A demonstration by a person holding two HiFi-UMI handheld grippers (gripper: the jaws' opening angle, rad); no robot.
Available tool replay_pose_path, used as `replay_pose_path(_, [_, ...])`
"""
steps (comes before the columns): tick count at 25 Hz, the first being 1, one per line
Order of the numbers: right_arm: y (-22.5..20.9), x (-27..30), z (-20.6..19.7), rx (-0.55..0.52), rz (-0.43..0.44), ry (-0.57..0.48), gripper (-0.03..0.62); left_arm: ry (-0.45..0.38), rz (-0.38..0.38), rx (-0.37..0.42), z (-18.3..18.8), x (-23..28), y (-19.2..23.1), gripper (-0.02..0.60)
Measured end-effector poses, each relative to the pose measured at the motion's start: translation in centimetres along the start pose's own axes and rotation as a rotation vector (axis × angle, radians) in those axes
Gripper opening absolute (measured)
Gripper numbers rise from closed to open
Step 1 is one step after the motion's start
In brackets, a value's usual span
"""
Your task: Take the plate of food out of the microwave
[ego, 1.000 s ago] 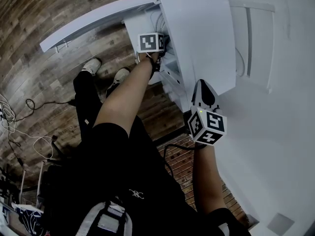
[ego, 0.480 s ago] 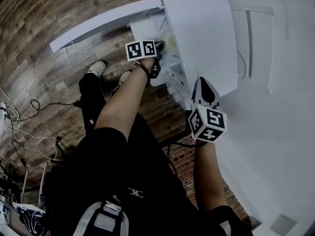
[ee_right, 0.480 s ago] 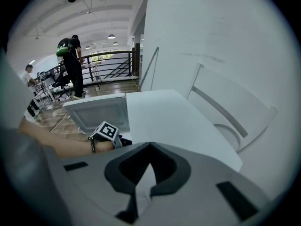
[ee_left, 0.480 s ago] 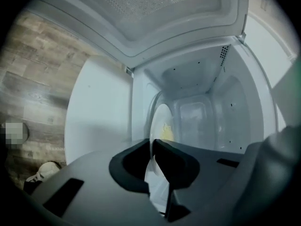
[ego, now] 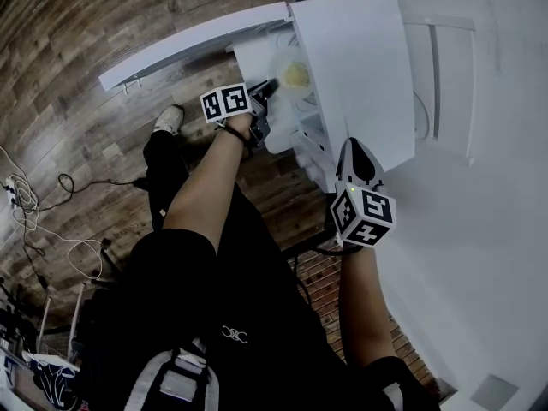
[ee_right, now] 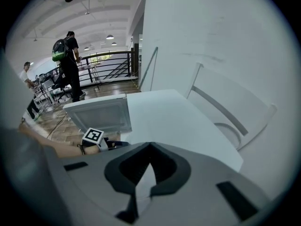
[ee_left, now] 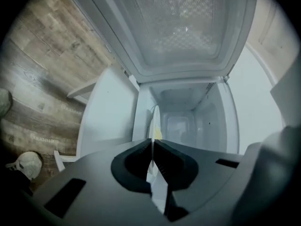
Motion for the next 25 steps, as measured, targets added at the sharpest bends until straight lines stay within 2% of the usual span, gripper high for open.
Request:
replay_pose_path(4, [0.7, 0.4, 0.3, 0.011, 0.006, -0.005, 0.014, -0.043, -0.028, -0.035, 0.6, -3.8, -0.1, 0.015])
replay_pose_path(11, [2.8, -0.2, 2.8, 0.077, 0.002, -0.074, 0.013, 0.021, -0.009, -0.005, 1.2, -12.7, -4.3, 0.015])
replay_pose_path(18, [5.1, -4.2, 5.6, 0.168, -0.022, -0.191, 0.012, 0.073, 0.001, 0.047, 1.5, -19.9, -13.5, 0.015])
replay_pose_path(25, [5.2, -8.9, 7.8, 0.245, -0.065, -0.318, 0.012, 0.097, -0.013, 0.084, 1.2, -21.7, -24.2, 0.015])
Point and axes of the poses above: the fingertips, and each gripper's own axes: x forward along the fingers, y to its left, z out of its top, the point moved 9 cm from there along -x, backward along the fingers, and after that the axes turned 9 degrees about -x, right-handed, at the moved point
